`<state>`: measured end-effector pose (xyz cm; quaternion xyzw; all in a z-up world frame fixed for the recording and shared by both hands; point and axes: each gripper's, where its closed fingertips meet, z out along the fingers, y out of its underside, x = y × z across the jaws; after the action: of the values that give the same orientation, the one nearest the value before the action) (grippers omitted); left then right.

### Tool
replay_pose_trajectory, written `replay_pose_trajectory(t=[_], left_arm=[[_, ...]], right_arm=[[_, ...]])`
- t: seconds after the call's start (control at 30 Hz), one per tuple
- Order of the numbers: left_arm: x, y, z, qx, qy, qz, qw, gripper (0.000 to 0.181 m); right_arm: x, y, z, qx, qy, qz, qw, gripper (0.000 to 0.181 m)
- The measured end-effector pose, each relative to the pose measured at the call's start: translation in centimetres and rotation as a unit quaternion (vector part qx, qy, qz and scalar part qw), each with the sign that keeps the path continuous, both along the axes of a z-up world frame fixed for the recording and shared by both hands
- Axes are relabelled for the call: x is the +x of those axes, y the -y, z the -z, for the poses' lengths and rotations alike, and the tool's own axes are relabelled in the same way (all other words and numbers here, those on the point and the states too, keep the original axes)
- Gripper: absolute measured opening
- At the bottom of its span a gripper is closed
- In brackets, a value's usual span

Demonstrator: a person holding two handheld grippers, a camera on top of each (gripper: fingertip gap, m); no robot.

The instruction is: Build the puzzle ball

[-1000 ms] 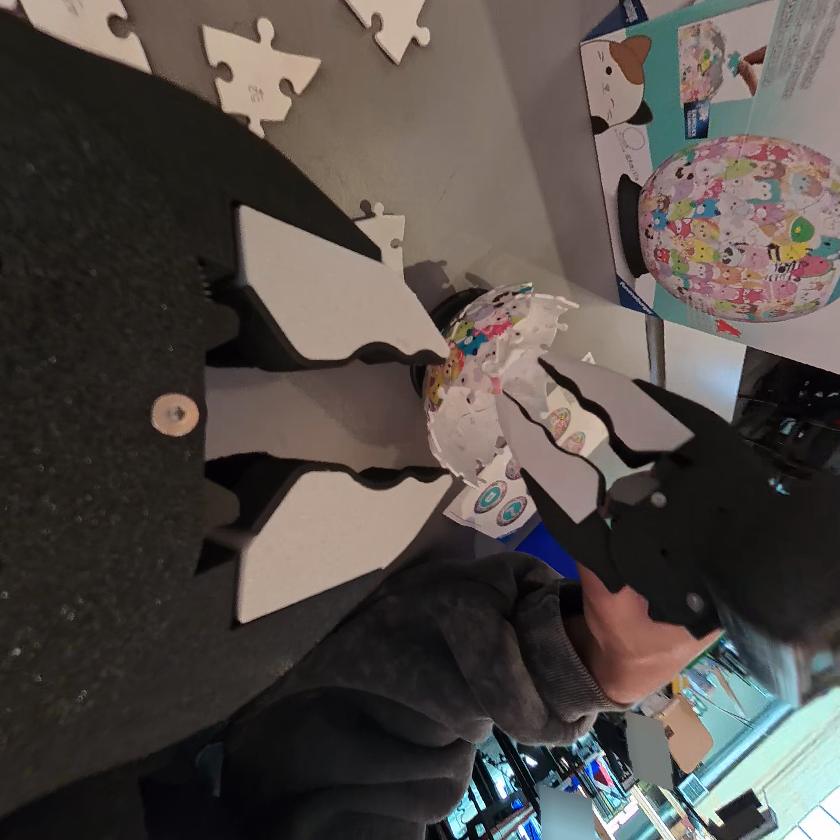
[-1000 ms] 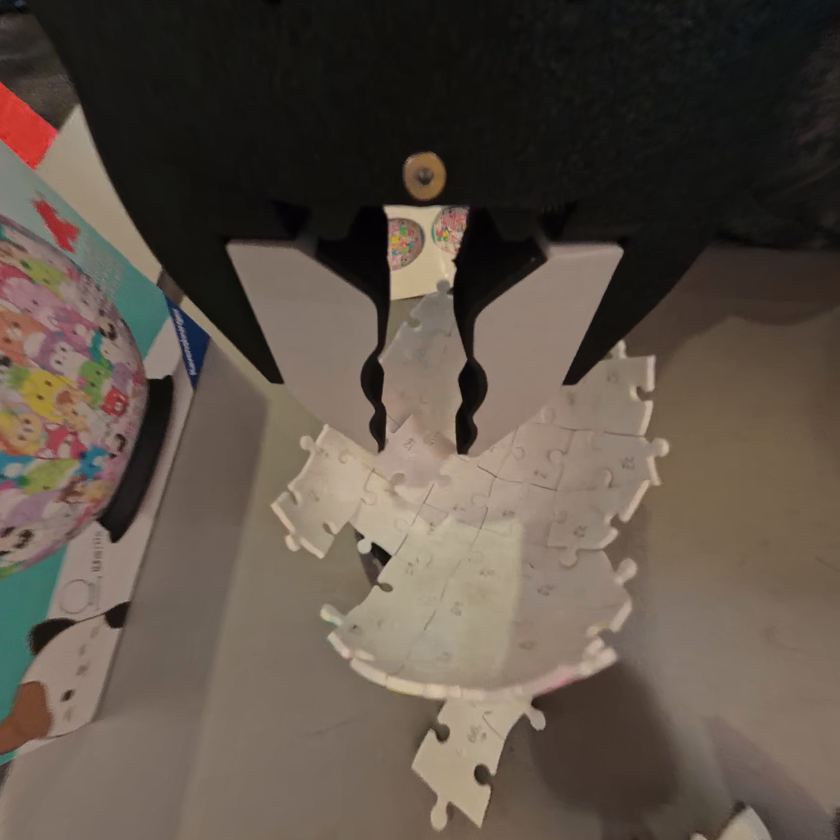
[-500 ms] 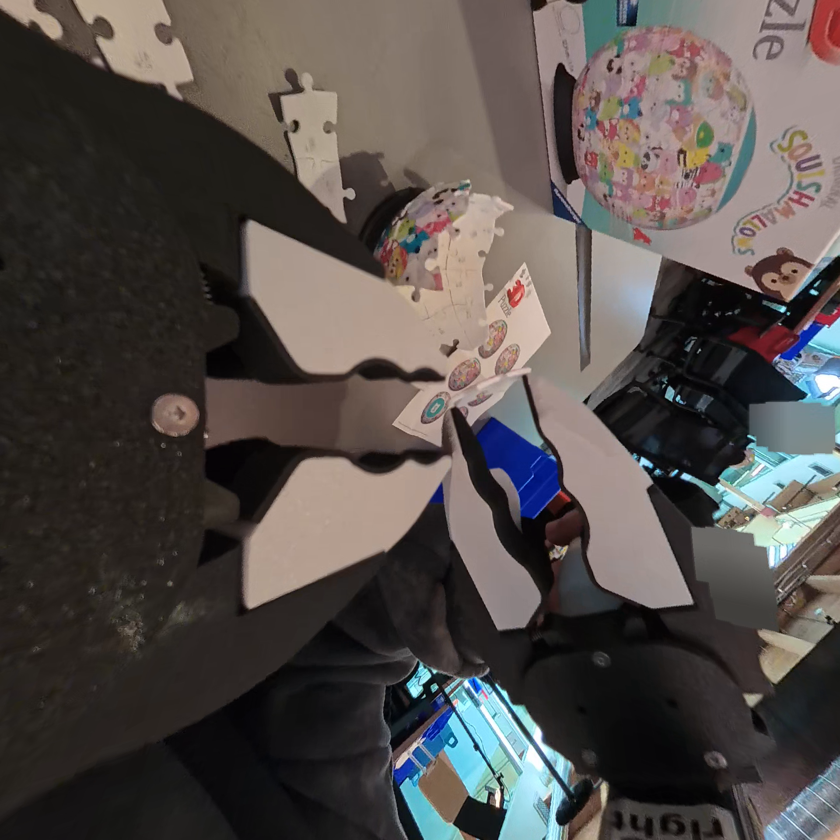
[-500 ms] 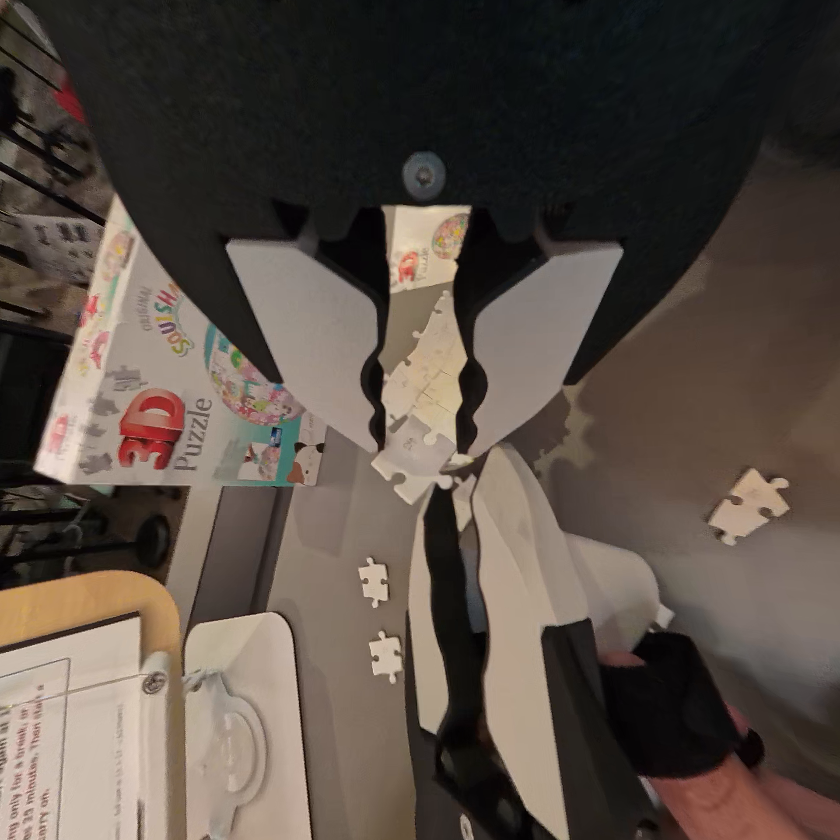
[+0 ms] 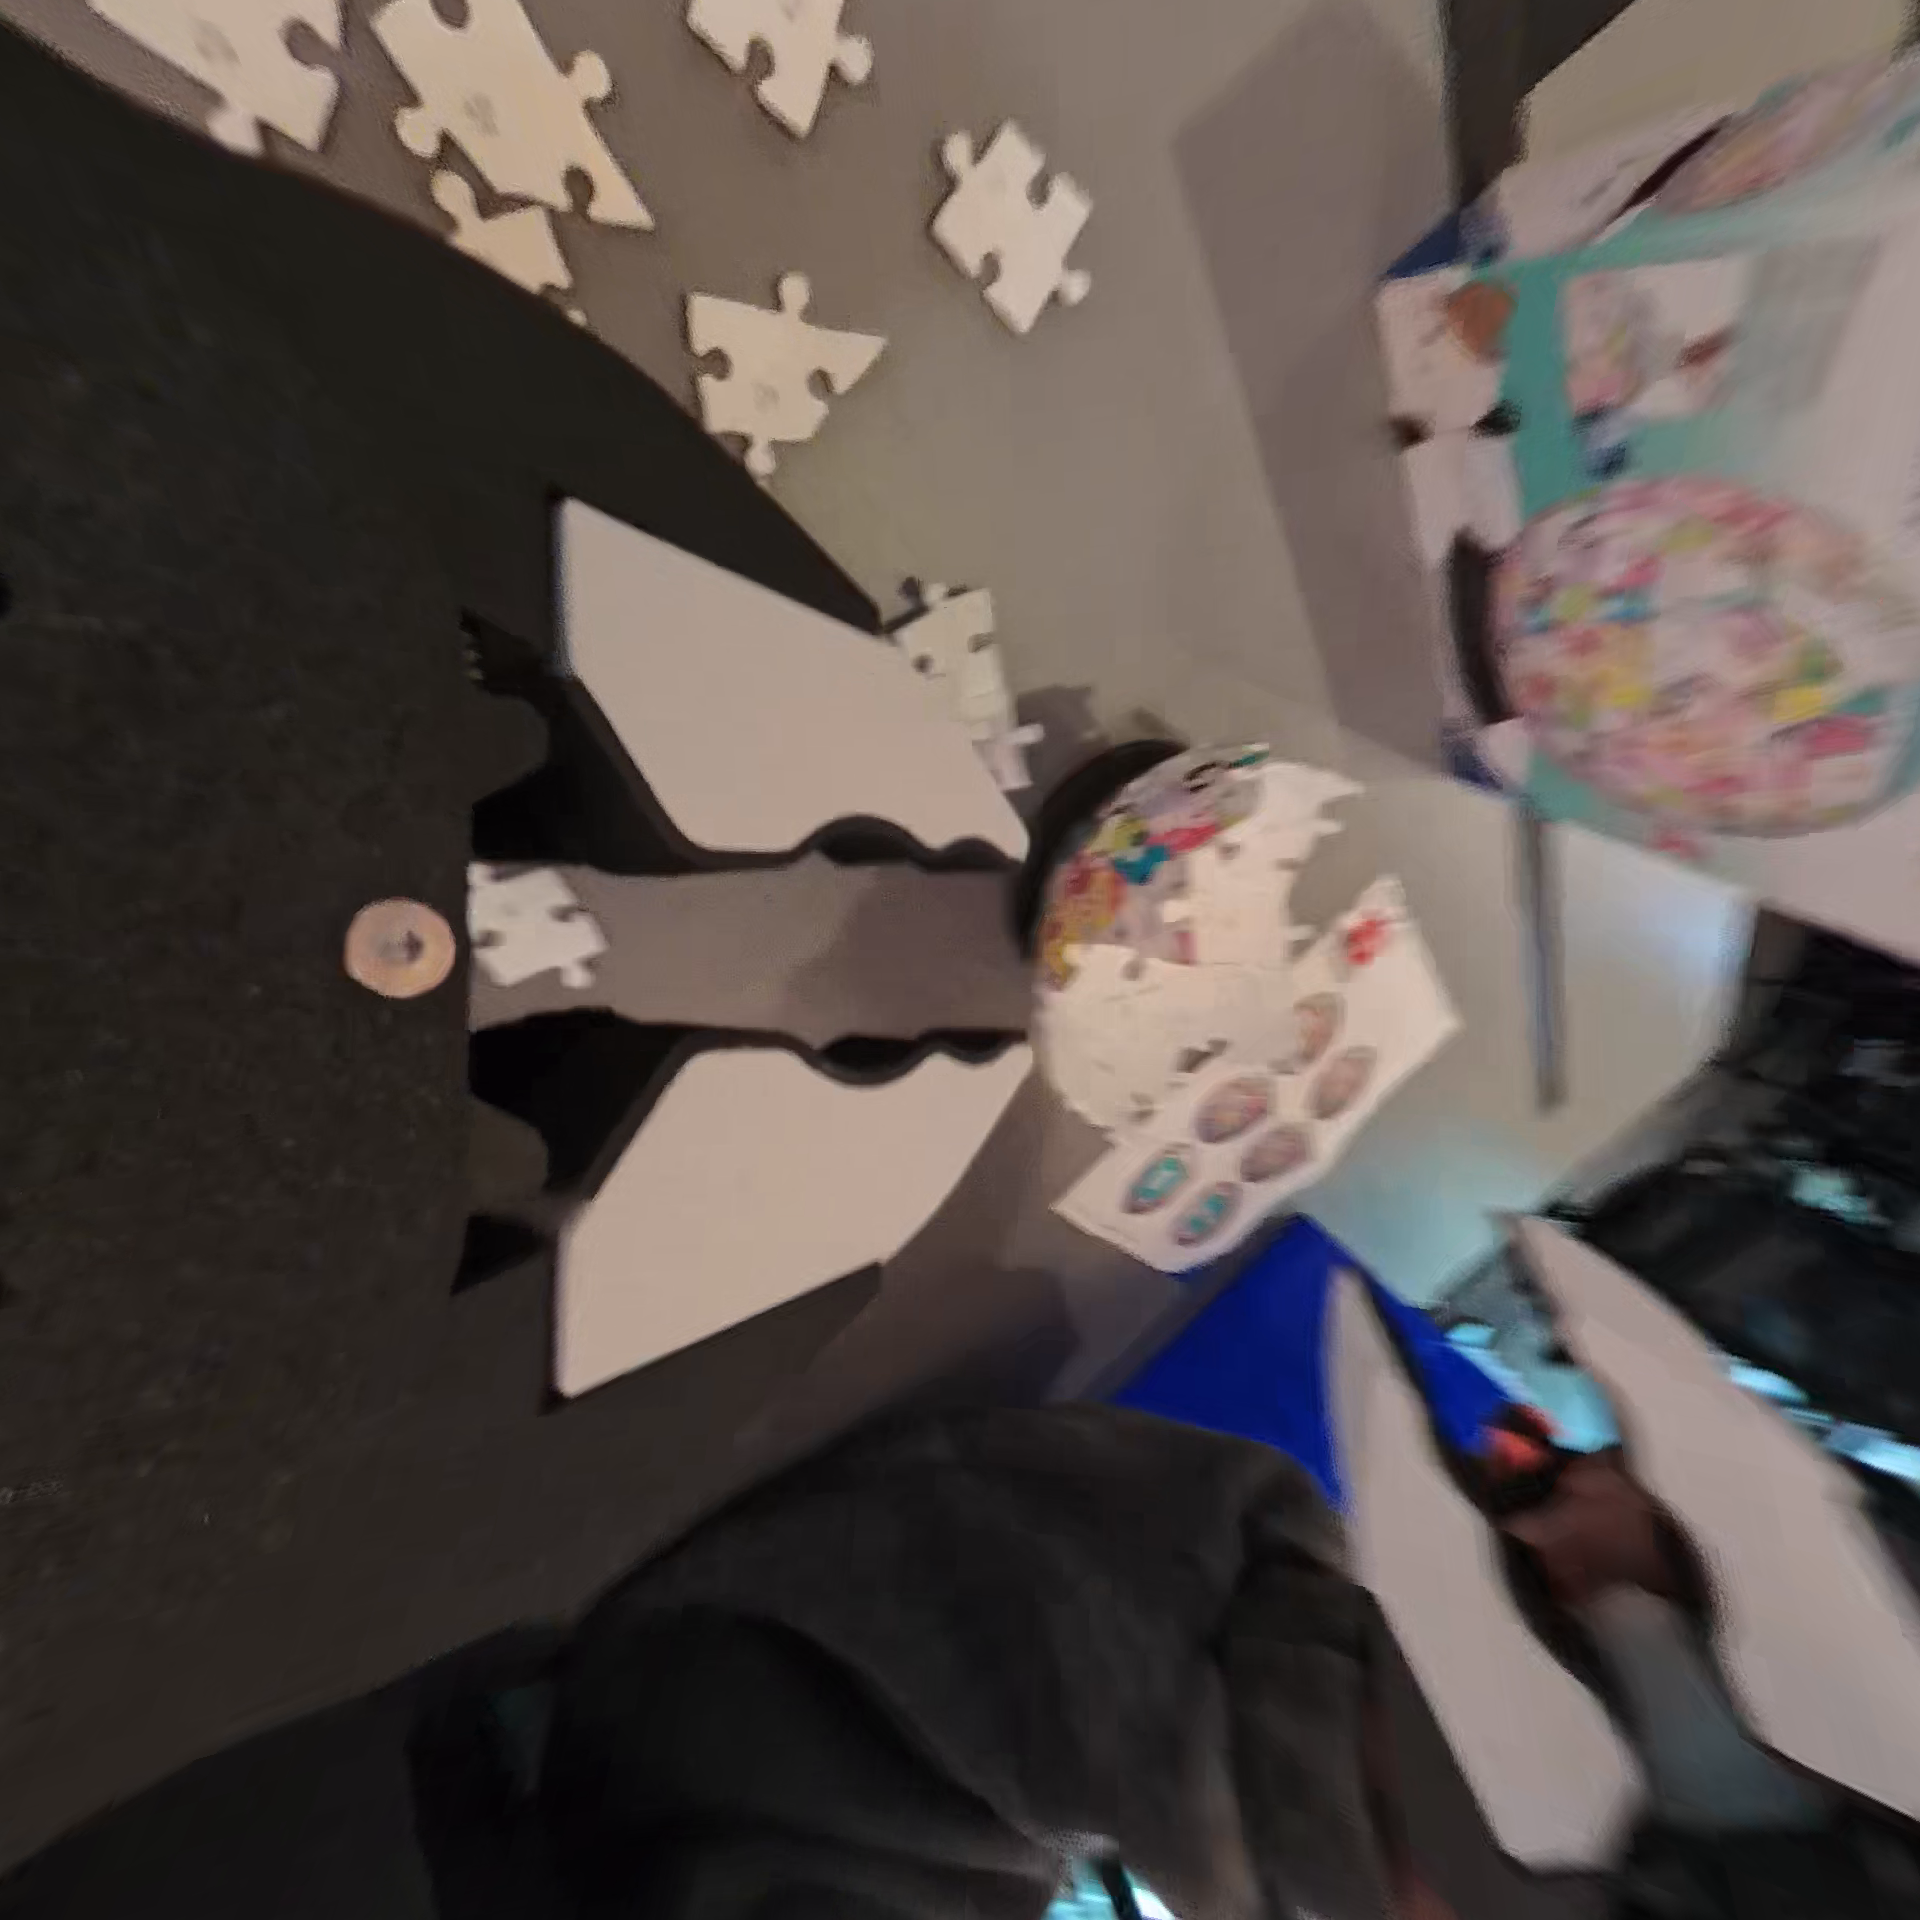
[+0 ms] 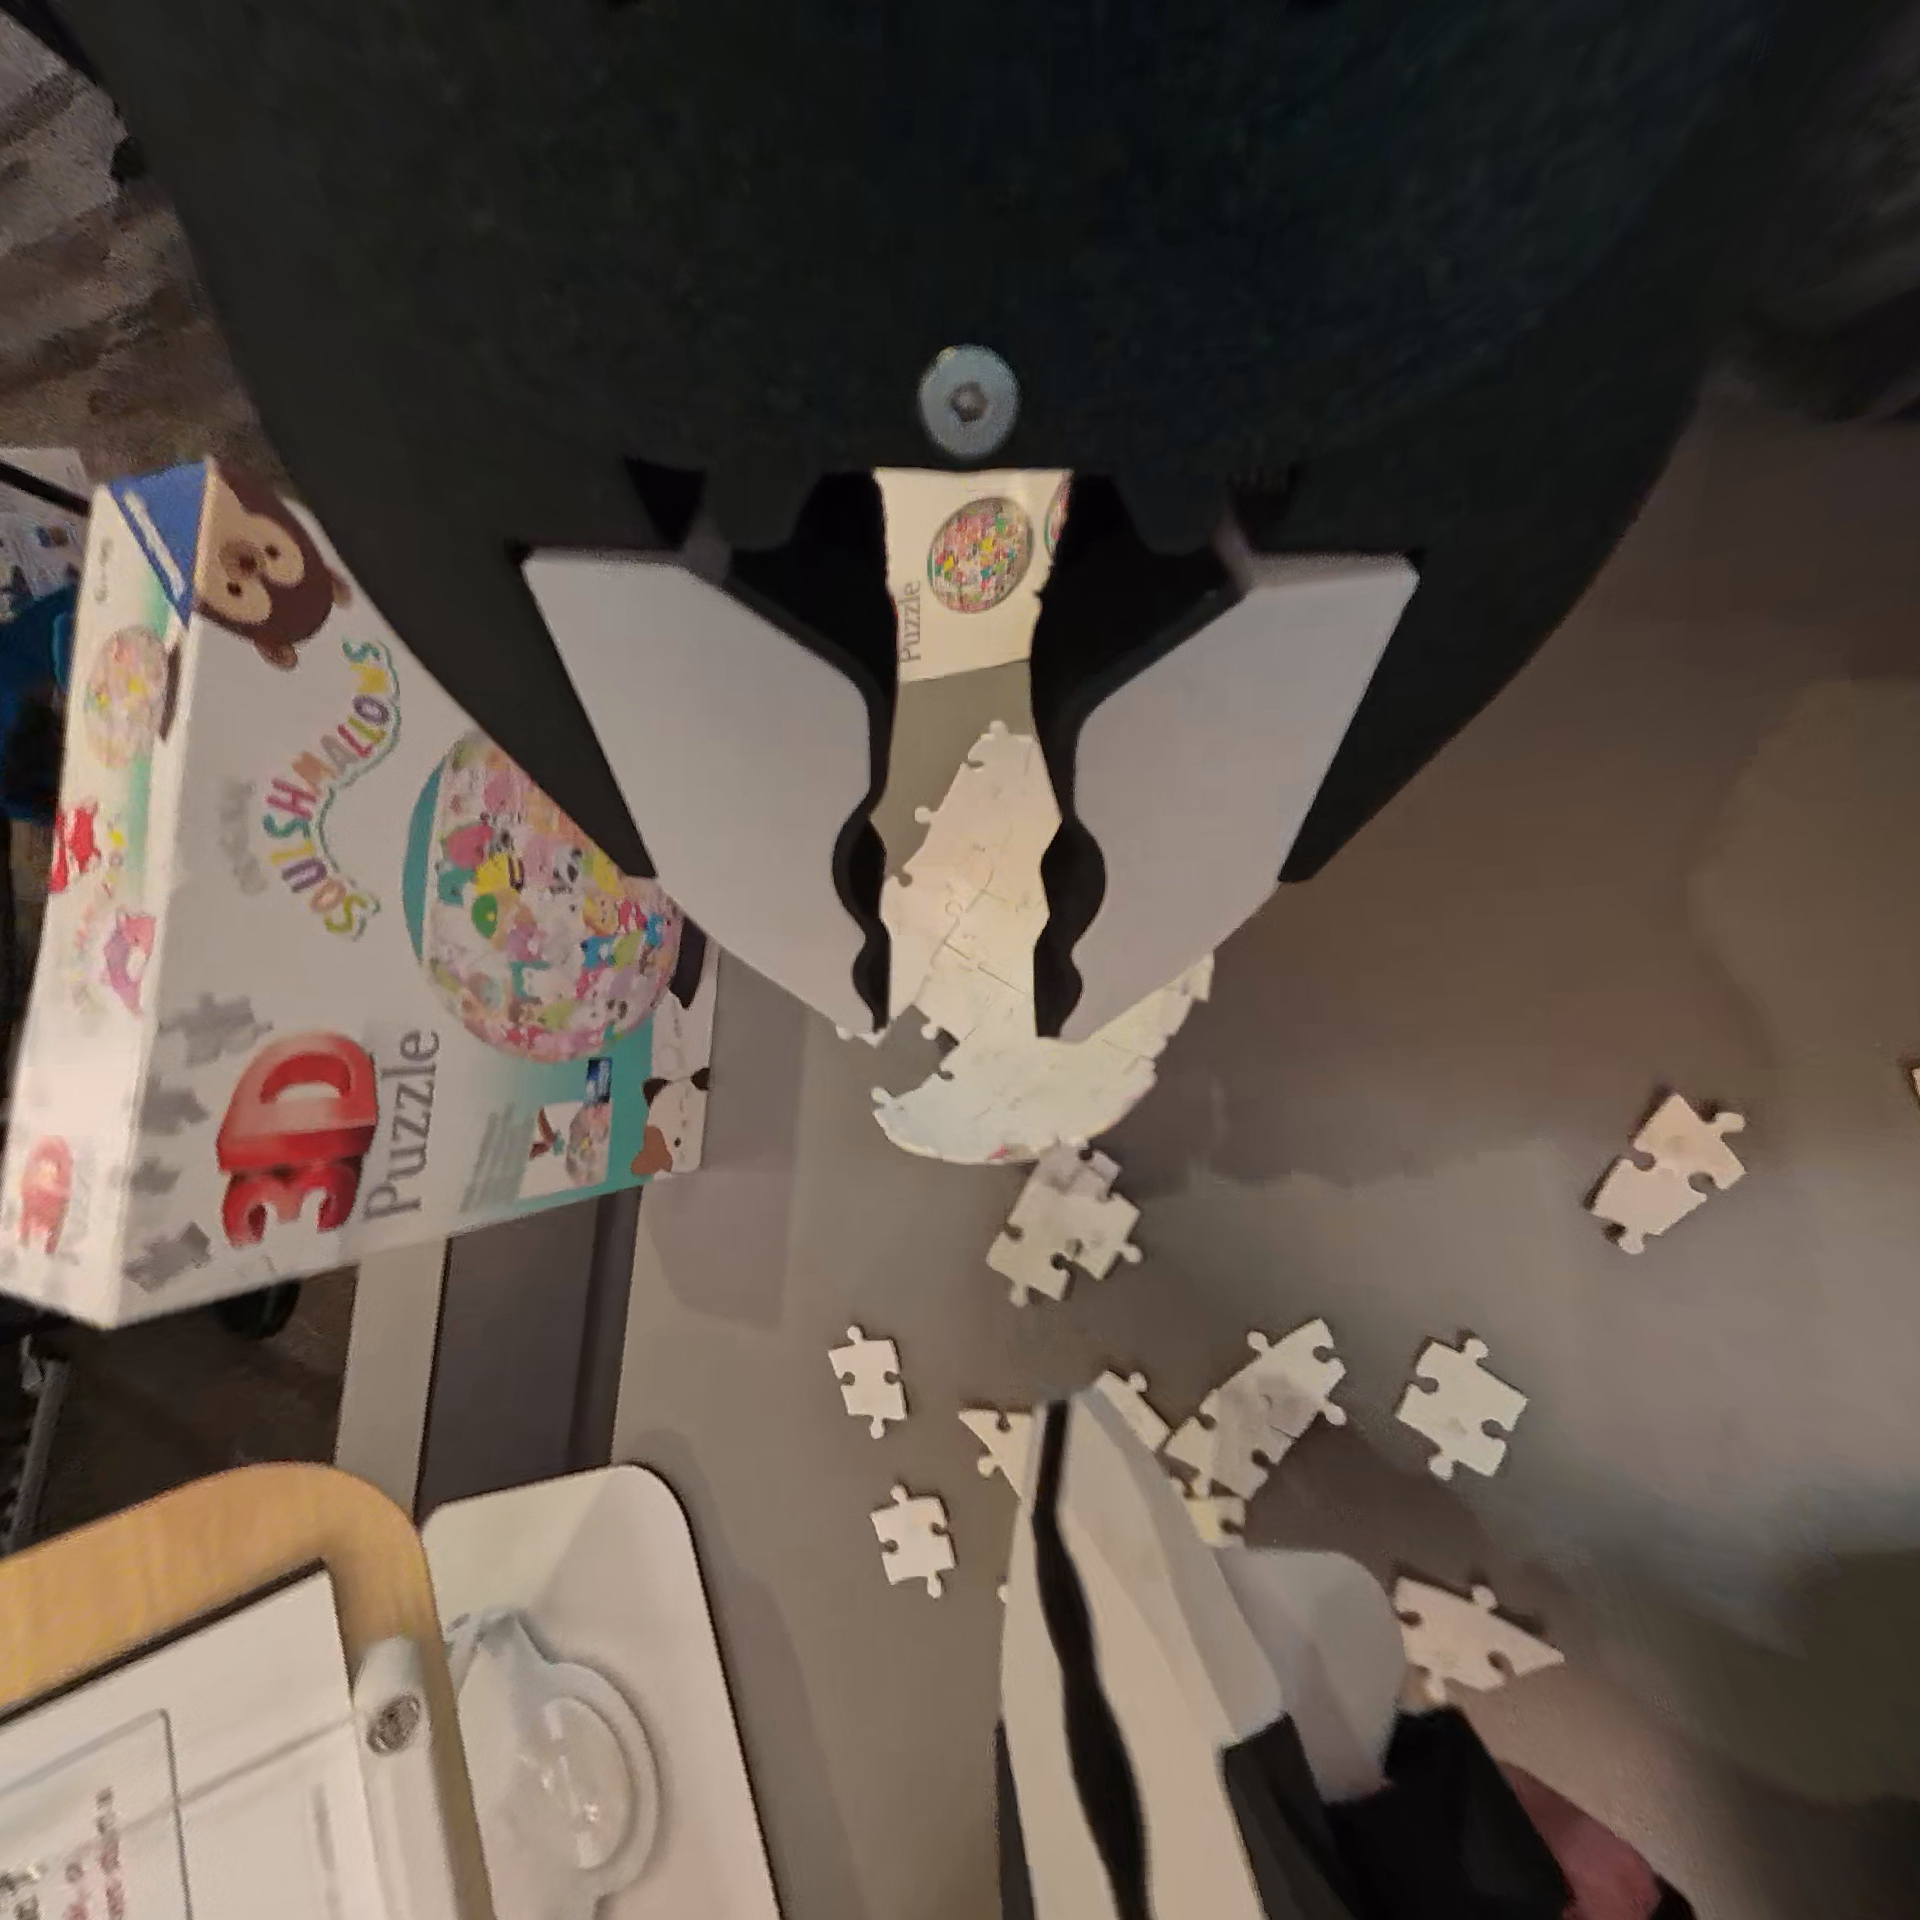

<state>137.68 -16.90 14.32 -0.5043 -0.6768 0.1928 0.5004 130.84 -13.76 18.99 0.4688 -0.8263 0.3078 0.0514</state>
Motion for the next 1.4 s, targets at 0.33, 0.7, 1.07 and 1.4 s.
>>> replay_pose_trajectory(t=[0.33, 0.7, 1.07, 1.4], left_arm=[[-0.3, 0.1, 6.9, -0.198, 0.184, 0.106, 0.957, 0.046], [-1.7, 1.2, 10.4, -0.260, 0.212, 0.130, 0.933, 0.040], [-0.9, 0.3, 9.3, -0.256, 0.170, 0.131, 0.942, 0.010], [0.9, -0.8, 8.0, -0.228, 0.161, 0.154, 0.948, 0.033]], right_arm=[[-2.1, -1.4, 0.8, 0.032, -0.009, 0.028, 0.999, 0.027], [-2.9, -1.9, 0.8, 0.040, 0.000, 0.035, 0.999, 0.025], [-2.1, -1.9, 1.3, 0.051, 0.012, 0.019, 0.998, 0.023], [-1.7, -2.1, 2.0, 0.071, 0.008, 0.019, 0.997, 0.025]])
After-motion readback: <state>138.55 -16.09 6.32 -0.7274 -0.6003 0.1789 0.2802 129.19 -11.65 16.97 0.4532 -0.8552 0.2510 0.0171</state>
